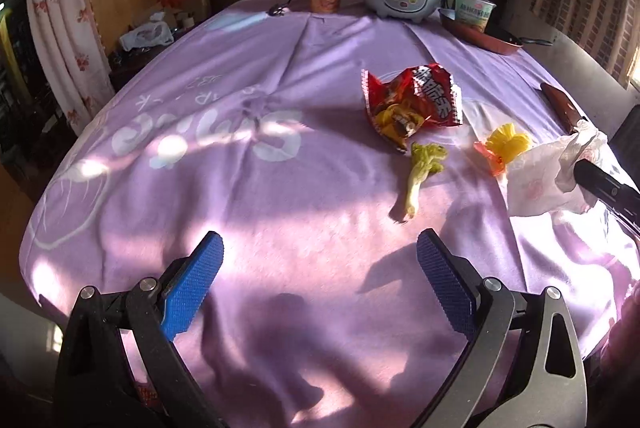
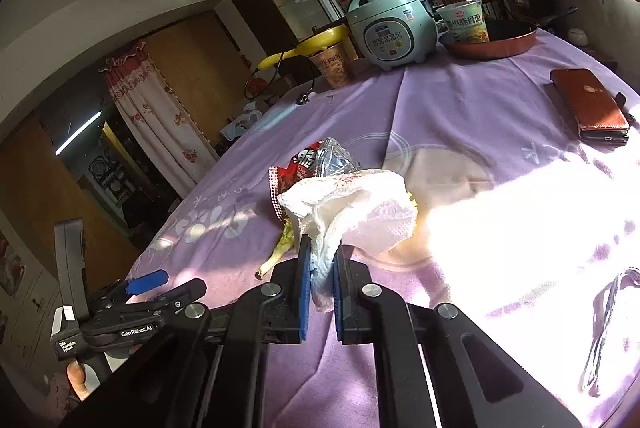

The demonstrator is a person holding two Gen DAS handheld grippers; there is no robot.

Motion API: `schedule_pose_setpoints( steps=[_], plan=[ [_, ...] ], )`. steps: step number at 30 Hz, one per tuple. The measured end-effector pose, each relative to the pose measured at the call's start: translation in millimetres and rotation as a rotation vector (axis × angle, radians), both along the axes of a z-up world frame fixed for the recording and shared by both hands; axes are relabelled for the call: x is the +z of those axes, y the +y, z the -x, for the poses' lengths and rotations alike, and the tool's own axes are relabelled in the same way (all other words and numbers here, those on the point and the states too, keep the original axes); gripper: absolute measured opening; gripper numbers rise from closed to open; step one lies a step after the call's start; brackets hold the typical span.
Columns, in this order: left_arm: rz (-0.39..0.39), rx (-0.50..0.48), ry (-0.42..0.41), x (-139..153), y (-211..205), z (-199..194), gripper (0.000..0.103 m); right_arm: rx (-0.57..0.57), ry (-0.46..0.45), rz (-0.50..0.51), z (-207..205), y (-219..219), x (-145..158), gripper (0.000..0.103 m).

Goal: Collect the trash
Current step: 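Grasp the green vegetable stalk with the left gripper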

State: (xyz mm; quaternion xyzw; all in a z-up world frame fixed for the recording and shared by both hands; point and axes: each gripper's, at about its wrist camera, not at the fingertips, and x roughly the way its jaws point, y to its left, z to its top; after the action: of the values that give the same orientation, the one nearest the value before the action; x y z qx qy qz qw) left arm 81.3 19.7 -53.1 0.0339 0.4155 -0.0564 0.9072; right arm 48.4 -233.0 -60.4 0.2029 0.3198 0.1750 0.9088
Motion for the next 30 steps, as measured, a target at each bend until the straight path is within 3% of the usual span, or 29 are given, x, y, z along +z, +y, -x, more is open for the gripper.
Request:
schedule_pose_setpoints(
  steps=[5, 10, 12, 18, 23, 30],
  plan=[
    [-0.025, -0.089, -0.029, 1.2, -34.9, -21.0, 0.091, -0.005, 0.001, 0.015, 0.9, -4.8, -3.3, 0.013],
    [-0.048, -0.152, 0.017, -8.7, -60.9, -45.4, 0.072, -0.014, 0.026, -0.009, -1.7, -12.1, -10.7, 0.014],
    [-0.041, -0.162, 0.051, -14.9, -66.5, -56.2, 0.061, -0.016, 0.039, -0.024, -3.4, -15.4, -14.4, 0.014],
    [-0.017, -0.176, 0.133, -30.7, -73.8, -77.3, 0.039, -0.002, 0.054, -0.063, -4.6, -18.3, -16.4, 0.014],
    [-0.015, -0.179, 0.136, -31.9, -76.2, -80.7, 0.036, 0.013, 0.073, -0.082, -7.3, -19.0, -20.1, 0.015],
    [0.024, -0.174, 0.135, -30.7, -70.9, -80.5, 0.013, 0.007, 0.076, -0.069, -9.8, -18.1, -19.6, 0.015]
  ],
)
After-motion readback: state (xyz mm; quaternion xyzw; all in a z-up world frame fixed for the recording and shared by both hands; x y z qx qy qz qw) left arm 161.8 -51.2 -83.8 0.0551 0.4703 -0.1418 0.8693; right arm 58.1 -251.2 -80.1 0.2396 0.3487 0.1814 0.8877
